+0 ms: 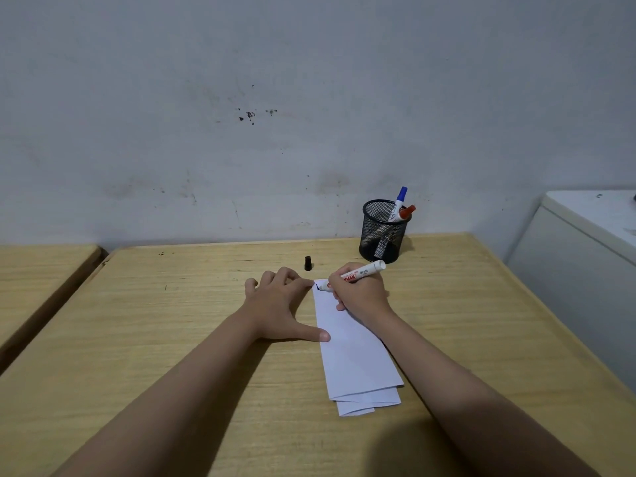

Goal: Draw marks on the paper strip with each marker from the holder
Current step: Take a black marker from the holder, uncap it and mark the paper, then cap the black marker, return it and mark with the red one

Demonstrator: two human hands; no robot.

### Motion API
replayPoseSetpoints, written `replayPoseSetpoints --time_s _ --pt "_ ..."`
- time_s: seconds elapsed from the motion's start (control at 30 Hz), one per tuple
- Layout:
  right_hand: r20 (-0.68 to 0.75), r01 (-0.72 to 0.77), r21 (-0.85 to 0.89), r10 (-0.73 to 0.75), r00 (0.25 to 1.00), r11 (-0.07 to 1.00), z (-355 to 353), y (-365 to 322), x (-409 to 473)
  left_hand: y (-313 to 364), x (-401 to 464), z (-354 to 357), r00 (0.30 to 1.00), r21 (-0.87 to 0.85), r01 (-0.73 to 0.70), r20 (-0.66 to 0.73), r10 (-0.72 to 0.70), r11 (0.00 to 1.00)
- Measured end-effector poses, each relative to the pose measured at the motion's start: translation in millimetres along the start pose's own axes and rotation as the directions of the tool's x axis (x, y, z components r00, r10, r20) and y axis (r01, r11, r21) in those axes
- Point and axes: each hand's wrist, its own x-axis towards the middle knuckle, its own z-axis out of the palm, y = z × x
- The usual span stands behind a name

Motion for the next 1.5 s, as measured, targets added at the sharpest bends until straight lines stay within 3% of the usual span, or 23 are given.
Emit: replayPoseSetpoints --time_s 0.27,0.4,0.5,0.83,0.97,1.07,1.17,1.3,1.5 --pt "-0.097 0.013 0.222 0.009 0.995 0.975 -4 0 -2 -1 5 -4 1.0 -0.04 0.0 0.004 0.0 0.999" --pt "-0.061 0.01 0.356 0.013 0.998 0.934 -4 -3 -4 -1 18 -8 0.978 -0.302 0.022 -0.193 -0.084 0.953" --pt "-0.042 -0.002 0.377 0.019 0.999 0.926 -5 -3 -3 0 33 -10 0.926 -0.387 0.024 -0.34 -0.167 0.922" --pt "-0.024 -0.031 0.399 0.045 0.999 0.916 -5 -6 -3 2 75 -8 0.941 -0.398 0.087 -0.267 -0.206 0.913" --pt "-0.014 -0.096 0.448 0.114 0.993 0.889 -6 -10 0 7 68 -14 0.891 -0.702 0.07 -0.276 -0.361 0.708" --pt "0.002 -0.137 0.503 0.158 0.987 0.853 -8 -16 3 9 57 -24 0.905 -0.862 -0.004 -0.219 -0.364 0.508" --pt "0.016 -0.149 0.563 0.17 0.985 0.813 -12 -24 5 10 45 -33 0.924 -0.956 0.002 -0.111 -0.365 0.294" --pt "0.023 -0.069 0.6 0.069 0.997 0.797 -15 -36 0 15 35 -41 0.944 -0.996 0.016 -0.013 -0.33 0.085" --pt "-0.026 0.032 0.591 -0.021 0.999 0.806 -17 -48 -7 29 29 -49 0.957 -1.0 0.001 -0.007 -0.29 0.027"
